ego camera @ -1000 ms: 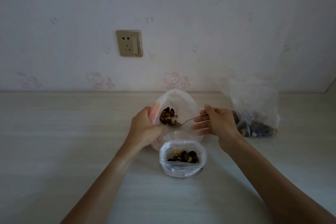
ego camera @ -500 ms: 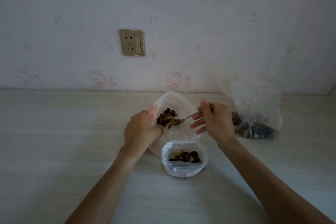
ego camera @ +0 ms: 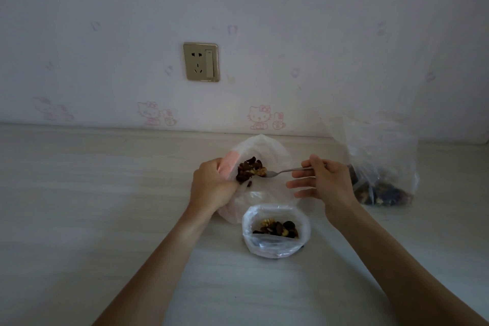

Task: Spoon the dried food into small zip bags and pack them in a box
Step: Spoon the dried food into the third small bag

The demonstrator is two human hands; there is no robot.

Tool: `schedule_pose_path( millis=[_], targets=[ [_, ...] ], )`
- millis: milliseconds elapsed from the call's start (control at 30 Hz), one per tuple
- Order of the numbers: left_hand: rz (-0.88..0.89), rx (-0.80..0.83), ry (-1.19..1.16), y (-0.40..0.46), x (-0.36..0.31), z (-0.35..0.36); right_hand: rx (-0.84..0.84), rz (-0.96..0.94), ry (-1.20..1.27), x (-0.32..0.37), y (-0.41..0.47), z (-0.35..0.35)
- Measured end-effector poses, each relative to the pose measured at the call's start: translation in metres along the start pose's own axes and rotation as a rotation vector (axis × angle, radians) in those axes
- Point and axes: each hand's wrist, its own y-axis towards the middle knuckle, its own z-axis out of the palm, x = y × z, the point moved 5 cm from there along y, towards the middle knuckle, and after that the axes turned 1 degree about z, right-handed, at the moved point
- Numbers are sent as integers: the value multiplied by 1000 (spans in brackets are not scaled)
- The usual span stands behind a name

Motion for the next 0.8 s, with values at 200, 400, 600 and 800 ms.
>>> schedule_pose_path(
  millis=[200,400,600,800],
  targets=[
    [-23,23,-157,-3,-4,2,51,-90,-88,9,-5,10],
    [-26,66,-261,-5,-10,6,76,-91,-124,12,-4,26],
    [-48,131,-290,-8,-10,10,89,-35,-68,3,-3,35],
    [-70,141,-306,-7,-8,9,130,-2,4,-1,-5,29]
  ],
)
